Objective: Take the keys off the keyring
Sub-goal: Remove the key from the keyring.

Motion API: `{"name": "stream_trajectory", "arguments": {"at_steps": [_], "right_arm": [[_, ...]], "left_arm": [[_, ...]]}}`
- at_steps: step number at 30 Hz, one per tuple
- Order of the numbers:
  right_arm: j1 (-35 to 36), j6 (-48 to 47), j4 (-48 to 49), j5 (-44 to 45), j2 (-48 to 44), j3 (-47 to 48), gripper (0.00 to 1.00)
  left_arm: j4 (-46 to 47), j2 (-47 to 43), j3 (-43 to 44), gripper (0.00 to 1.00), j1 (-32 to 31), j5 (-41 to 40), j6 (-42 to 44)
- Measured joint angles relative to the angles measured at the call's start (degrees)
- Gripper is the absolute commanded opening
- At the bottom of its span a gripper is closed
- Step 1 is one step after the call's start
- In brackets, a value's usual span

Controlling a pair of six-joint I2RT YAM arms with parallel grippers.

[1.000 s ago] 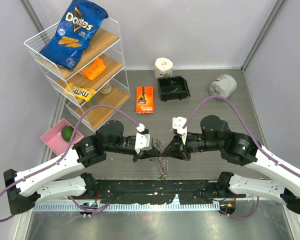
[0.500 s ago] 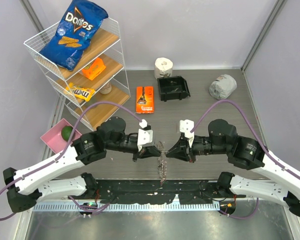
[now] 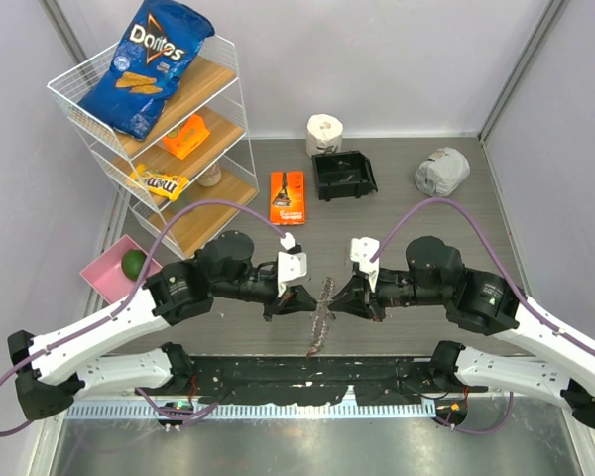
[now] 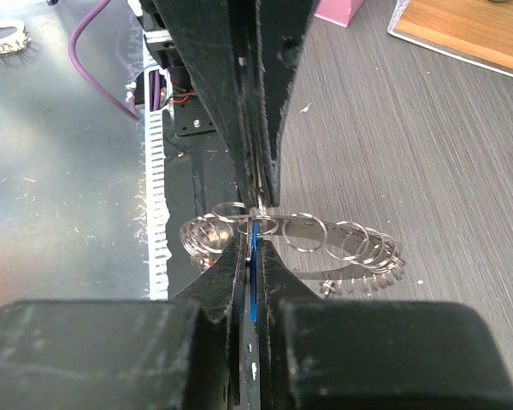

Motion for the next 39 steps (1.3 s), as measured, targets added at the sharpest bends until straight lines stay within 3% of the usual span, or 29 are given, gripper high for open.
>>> {"name": "stream_trajectory", "arguments": {"at_steps": [7, 39], "right_arm": [[0.02, 0.02, -0.17, 1.57, -0.7, -0.42, 0.05], [0.02, 0.13, -0.22, 0.31, 1.18, 0.37, 0.05]], "left_arm": [[2.05, -3.72, -2.54, 0.0, 0.02, 0.81, 0.0], [2.86, -4.13, -3.52, 0.0, 0.04, 3.82, -0.46]]}}
